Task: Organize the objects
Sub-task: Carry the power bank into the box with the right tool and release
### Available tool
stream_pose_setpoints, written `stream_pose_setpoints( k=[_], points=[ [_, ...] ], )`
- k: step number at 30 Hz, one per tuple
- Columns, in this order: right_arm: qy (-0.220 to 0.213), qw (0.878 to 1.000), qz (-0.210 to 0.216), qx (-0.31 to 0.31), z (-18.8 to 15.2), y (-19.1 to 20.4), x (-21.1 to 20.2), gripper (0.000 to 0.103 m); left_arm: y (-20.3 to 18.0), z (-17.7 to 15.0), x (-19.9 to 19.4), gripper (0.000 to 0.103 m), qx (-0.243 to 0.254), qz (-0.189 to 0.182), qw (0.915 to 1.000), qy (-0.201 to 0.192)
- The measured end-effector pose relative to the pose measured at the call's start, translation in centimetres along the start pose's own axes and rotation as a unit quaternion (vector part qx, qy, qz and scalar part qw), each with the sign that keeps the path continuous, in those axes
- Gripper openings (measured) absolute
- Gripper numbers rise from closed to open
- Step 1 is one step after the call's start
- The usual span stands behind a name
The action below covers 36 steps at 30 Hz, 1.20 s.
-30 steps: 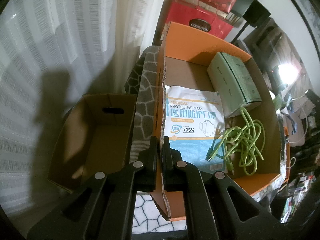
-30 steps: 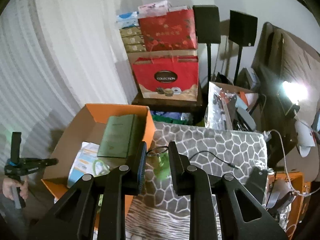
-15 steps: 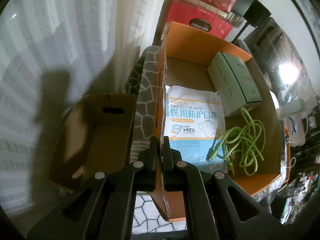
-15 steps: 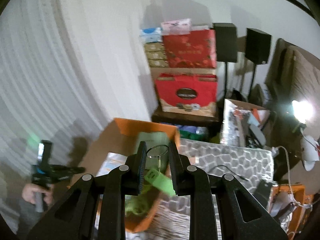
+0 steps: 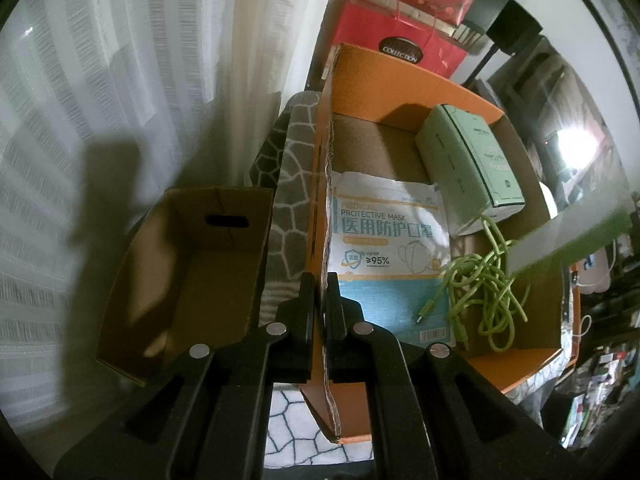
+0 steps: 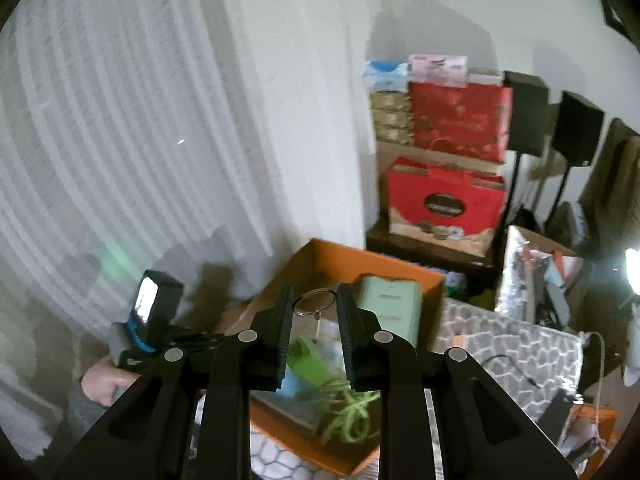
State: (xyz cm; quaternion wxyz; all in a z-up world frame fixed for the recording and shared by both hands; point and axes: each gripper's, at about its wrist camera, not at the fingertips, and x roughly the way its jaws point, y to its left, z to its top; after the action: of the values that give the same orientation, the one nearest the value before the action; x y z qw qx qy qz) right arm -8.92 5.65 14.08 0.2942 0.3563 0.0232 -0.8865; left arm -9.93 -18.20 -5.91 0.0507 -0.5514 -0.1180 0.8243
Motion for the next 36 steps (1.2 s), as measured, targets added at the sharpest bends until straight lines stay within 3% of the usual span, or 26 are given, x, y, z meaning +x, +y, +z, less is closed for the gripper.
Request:
stream_pose_setpoints(
  k=[10, 18, 30, 34, 36],
  points=[
    [0.061, 0.997, 0.034, -0.014, -2.8, 4.1, 7.4, 0.021, 0.0, 0.0, 0.0, 0.004, -0.001, -0.001, 1.0, 0.0],
    [0.08, 0.995, 0.05, 0.01, -3.7, 3.4, 10.0, 0.021, 0.1, 0.0, 0.0, 0.004, -0.001, 0.0, 1.0, 0.0],
    [0.092, 0.996, -0.005, 0.013, -4.6, 0.5, 13.2, 0.022, 0.0, 0.0, 0.0, 0.004, 0.0, 0.0, 1.0, 0.0],
    [0.101, 0.995, -0.014, 0.013, -5.2, -0.6, 13.9, 0.028, 0.0, 0.0, 0.0, 0.004, 0.0, 0.0, 1.0, 0.0],
    [0.103, 0.994, -0.022, 0.012, -5.4, -0.9, 14.0, 0.045, 0.0, -0.1, -0.1, 0.004, 0.0, 0.0, 1.0, 0.0]
  ],
)
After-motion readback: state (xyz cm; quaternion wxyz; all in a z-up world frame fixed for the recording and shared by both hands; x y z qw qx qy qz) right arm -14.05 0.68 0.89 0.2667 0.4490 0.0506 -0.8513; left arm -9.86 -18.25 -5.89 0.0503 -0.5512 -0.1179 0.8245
